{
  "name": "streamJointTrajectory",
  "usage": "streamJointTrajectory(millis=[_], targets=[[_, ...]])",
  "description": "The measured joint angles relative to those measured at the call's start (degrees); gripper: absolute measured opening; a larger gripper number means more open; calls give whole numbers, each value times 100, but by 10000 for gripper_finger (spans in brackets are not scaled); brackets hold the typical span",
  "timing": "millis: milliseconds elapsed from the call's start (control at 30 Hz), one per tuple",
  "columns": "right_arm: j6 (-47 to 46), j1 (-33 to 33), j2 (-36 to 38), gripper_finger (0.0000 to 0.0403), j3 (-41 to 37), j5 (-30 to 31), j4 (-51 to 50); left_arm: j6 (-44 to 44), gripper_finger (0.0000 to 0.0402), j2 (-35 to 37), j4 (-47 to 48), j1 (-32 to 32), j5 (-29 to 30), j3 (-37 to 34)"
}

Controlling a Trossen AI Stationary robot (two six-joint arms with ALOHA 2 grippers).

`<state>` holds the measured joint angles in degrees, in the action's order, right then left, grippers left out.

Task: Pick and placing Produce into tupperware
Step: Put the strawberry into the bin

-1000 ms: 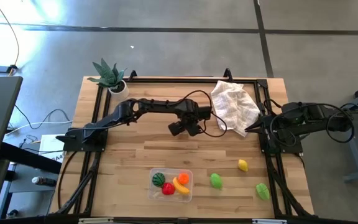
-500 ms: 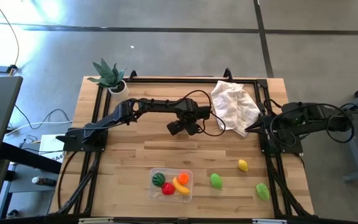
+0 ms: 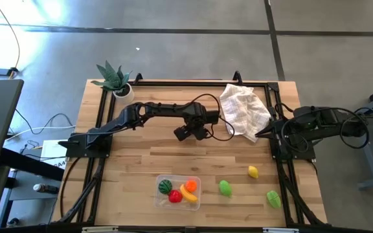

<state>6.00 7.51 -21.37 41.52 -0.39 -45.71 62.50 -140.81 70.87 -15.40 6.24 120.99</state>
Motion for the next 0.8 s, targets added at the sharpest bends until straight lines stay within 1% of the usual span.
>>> streamJointTrajectory(millis=[233,433,533,600,800], targets=[[0,0,0,16,0,-1,0,-84,183,0,-18,0,10,0],[0,1,0,16,0,0,0,-129,144,0,-29,0,70,0],[0,2,0,16,0,-1,1,-131,134,0,-26,0,90,0],[1,0,1,16,0,-2,2,-142,138,0,-26,0,90,0],[0,2,1,16,0,-1,0,-154,169,0,-37,0,90,0]])
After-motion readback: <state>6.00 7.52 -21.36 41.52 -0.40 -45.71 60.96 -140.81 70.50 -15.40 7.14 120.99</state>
